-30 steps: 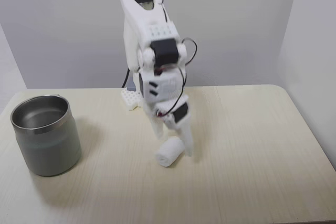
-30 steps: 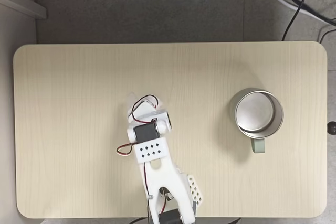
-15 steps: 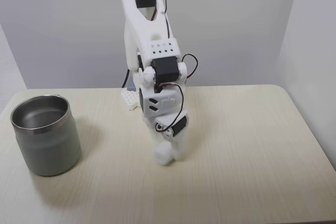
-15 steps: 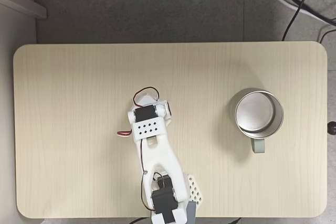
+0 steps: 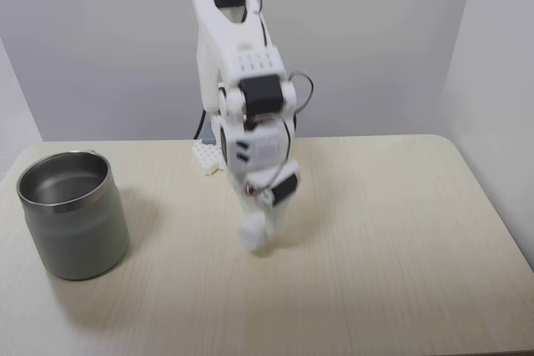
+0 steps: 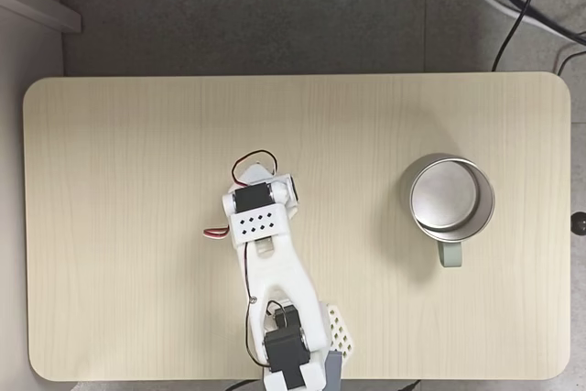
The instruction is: Grasp a dressing and put it in the cup.
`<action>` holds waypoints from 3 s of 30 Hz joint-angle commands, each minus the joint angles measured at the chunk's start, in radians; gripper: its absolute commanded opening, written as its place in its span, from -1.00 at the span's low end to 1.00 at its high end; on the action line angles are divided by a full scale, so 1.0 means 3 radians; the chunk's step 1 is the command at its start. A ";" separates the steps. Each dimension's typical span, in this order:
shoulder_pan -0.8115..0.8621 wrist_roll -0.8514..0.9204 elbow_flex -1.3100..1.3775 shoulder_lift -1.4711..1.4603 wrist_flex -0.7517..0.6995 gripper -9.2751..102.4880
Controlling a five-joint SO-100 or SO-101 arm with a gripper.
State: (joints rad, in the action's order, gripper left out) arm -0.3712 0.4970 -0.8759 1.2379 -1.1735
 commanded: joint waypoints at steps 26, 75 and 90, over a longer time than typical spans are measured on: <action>0.2158 -0.0087 -0.2393 -0.0885 -0.1554 -0.84; 0.3687 -0.0107 -0.1411 -0.0327 -0.0189 -0.37; 0.3390 -0.0286 -0.1145 -0.0537 -0.0143 -0.38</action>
State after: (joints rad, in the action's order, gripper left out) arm 0.6642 0.4234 -1.2210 1.0999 -1.2287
